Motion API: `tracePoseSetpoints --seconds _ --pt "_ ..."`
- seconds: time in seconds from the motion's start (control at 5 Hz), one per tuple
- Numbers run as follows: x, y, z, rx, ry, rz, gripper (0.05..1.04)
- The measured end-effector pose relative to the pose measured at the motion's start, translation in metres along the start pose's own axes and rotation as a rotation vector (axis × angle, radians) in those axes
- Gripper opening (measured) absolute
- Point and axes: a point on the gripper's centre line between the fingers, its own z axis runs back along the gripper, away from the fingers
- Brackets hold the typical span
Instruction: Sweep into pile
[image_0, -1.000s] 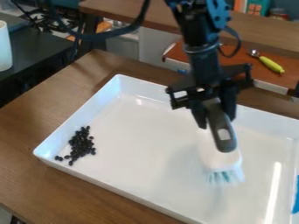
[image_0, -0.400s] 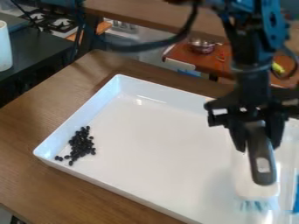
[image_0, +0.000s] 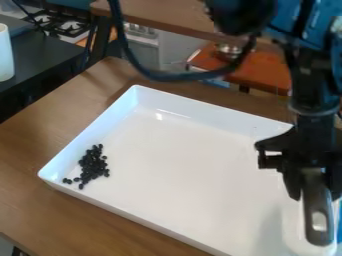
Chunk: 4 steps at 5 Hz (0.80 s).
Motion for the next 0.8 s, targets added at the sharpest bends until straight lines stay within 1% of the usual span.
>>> tracePoseSetpoints --seconds 0.2,0.6,0.8 --pt "-0.0075 -0.0069 -0.0116 0.014 0.001 -0.011 0.483" --pt "-0.0067 -0.0162 -0.0182 0.015 -0.032 -0.045 0.483" --pt "-0.0054 -0.0114 -0.0177 0.044 -0.04 -0.058 0.483"
